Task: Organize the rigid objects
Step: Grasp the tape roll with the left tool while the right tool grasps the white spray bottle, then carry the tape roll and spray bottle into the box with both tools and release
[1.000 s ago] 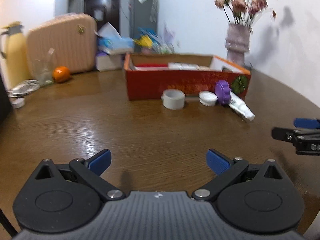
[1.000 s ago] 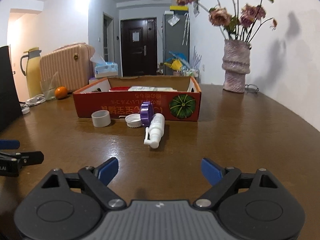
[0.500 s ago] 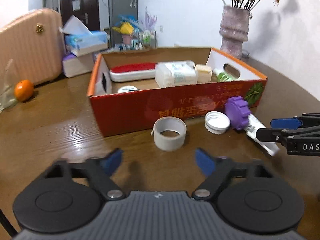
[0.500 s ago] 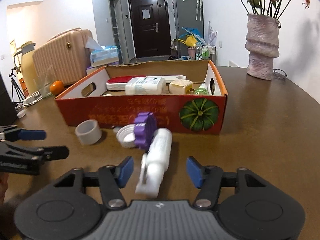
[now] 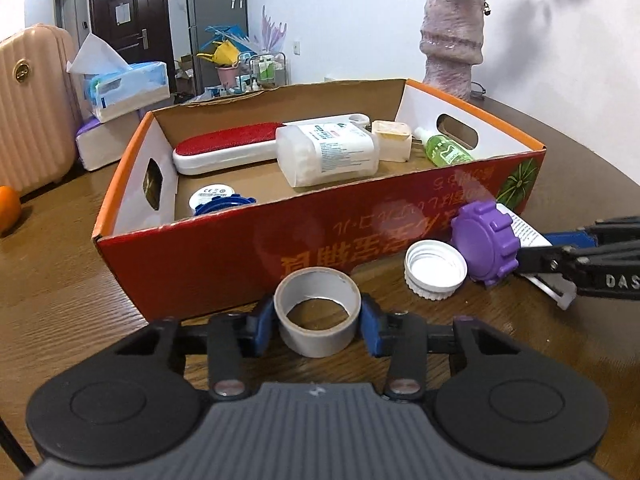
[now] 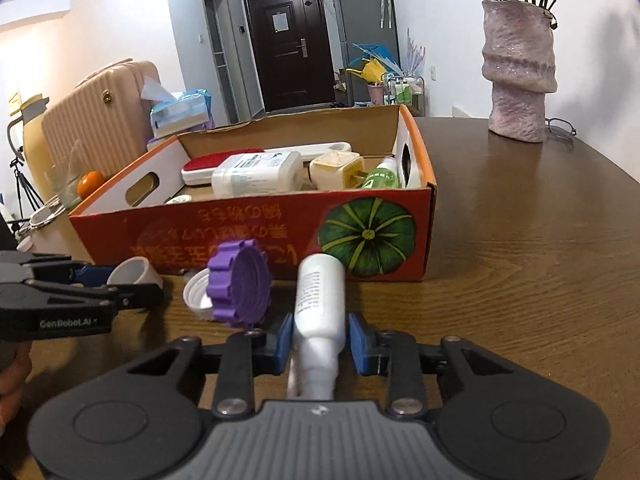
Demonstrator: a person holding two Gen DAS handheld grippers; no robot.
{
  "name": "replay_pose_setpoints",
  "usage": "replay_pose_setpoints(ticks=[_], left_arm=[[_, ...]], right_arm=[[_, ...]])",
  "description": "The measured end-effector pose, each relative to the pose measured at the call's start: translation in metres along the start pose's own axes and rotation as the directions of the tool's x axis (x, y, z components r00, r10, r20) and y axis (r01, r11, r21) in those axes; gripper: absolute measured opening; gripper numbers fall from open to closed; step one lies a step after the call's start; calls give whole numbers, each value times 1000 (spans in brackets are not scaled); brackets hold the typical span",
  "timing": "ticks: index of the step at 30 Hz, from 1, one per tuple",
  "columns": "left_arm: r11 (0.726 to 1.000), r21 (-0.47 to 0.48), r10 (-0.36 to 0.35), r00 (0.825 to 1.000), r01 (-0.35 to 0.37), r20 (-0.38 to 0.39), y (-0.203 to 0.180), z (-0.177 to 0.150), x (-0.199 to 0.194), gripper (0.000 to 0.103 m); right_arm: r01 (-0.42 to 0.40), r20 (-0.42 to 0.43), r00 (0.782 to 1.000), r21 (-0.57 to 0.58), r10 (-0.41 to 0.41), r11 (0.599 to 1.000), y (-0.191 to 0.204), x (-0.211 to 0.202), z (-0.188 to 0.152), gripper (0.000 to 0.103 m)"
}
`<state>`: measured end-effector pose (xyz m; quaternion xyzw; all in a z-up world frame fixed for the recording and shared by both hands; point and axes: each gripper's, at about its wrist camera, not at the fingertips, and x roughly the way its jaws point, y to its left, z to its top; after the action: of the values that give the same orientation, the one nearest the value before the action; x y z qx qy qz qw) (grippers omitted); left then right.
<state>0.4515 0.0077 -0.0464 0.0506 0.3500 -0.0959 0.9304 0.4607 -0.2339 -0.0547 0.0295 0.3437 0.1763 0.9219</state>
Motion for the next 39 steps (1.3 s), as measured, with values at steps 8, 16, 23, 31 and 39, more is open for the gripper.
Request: replay_pose_setpoints(ticks=[8, 16, 23, 31, 39], left_arm=[[999, -24, 29, 998, -27, 61, -7, -7, -43, 44], [995, -92, 54, 987, -40, 152, -28, -45, -136, 44], [987, -159, 29, 979, 4, 203, -49, -78, -200, 44], [985, -174, 39, 969, 4, 244, -60, -99, -244, 44], [989, -151, 43, 962, -2, 270, -51, -89, -245, 44]], right_arm=[[63, 48, 997, -78, -59, 995, 11, -9, -1, 27], [38, 109, 993, -18, -35, 999, 17, -83, -33, 27], [6, 155, 988, -23, -2, 1000, 38, -153, -64, 27], [-19, 202, 979, -56, 30, 998, 59, -202, -83, 27], [-17, 213, 976, -80, 34, 997, 66, -208, -80, 27]])
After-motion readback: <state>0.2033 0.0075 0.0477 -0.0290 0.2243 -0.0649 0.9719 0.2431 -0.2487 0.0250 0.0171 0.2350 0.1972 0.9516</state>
